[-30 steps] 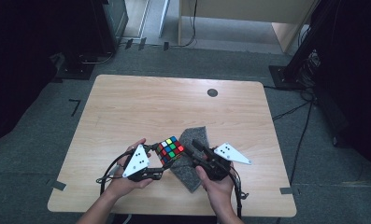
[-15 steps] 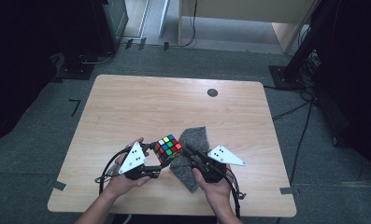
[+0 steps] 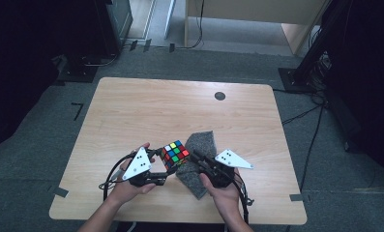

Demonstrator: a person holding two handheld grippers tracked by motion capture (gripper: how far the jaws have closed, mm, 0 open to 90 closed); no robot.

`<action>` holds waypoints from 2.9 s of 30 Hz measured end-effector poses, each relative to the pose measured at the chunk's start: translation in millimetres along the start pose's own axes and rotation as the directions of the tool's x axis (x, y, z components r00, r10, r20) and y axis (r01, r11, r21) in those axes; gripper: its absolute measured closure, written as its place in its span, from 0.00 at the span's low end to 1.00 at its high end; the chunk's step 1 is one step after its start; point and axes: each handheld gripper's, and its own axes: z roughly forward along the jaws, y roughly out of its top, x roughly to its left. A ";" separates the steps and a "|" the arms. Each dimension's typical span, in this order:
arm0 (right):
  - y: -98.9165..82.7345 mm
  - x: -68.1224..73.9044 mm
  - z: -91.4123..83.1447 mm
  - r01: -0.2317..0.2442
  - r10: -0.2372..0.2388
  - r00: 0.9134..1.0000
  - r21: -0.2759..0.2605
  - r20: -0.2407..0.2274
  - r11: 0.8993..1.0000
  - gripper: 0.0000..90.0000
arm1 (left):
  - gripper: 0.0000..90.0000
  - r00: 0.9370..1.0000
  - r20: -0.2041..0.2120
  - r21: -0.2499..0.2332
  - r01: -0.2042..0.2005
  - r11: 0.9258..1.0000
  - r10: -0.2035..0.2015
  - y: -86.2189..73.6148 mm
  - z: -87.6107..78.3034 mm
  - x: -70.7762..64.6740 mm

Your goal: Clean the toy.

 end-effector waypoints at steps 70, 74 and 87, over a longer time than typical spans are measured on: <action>16.2 11.6 -10.7 0.063 -0.064 0.989 -0.010 -0.135 0.998 0.84 | 0.38 0.999 0.023 0.067 -0.040 0.997 0.038 3.8 4.6 -8.5; 14.7 -6.9 -12.1 0.014 -0.012 0.999 0.039 -0.039 0.999 0.84 | 0.38 0.999 0.030 0.065 -0.017 0.998 0.015 1.6 5.2 -5.4; 16.0 5.0 -12.5 0.080 -0.080 0.997 0.030 -0.001 0.996 0.84 | 0.38 0.999 -0.013 0.131 -0.047 0.990 0.049 4.4 10.5 -9.1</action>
